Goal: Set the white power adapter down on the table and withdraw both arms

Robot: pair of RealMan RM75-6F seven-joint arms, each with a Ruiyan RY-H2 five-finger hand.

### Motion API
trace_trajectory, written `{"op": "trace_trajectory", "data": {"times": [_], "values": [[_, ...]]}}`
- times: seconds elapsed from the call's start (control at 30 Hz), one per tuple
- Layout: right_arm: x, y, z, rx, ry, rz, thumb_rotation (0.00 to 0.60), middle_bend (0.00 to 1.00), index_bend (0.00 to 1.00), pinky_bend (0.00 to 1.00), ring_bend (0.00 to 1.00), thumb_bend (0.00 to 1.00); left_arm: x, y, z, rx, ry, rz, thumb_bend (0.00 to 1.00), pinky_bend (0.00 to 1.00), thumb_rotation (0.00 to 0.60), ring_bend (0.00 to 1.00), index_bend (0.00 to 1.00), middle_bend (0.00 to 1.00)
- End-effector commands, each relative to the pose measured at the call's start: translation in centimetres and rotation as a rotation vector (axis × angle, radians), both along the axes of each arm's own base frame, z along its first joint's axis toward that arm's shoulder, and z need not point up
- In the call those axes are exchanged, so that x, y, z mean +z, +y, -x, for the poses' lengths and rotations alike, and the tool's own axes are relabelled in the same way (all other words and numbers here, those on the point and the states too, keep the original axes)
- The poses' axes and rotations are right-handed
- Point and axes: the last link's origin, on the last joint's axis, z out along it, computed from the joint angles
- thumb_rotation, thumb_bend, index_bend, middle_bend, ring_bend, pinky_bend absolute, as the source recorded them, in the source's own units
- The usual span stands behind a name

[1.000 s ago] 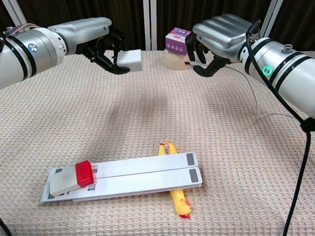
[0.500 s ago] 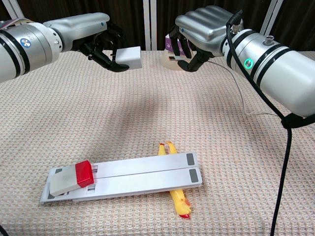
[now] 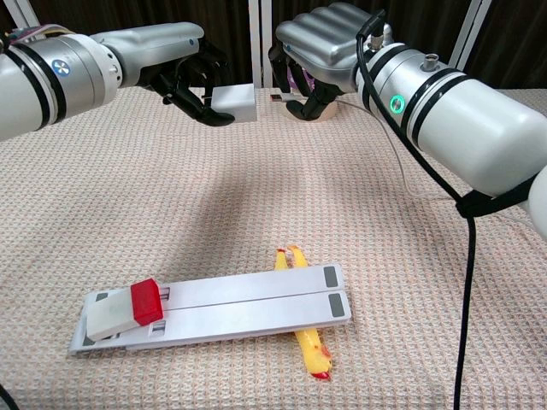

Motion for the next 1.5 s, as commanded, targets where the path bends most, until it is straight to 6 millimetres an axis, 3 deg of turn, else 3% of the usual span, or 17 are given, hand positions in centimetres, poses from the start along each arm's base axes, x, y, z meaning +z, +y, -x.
{"op": "trace_trajectory", "data": {"times": [0.03,1.5], "values": [[-0.3,0.1,-0.2,0.004,0.006,-0.002,0.6,0.61,0.69,0.44,0.41,0.82,0.1,-0.1,-0.4,0.005,-0.004,0.008,0.33,1.0,0.461,0.77,0.55,0.53],[-0.8,0.1,-0.6,0.005,-0.009,-0.016,0.6,0.61,0.69,0.45,0.41,0.82,-0.4,-0.2,-1.9,-0.02,0.058,0.004,0.33,1.0,0.453,0.77,0.55,0.52]]}}
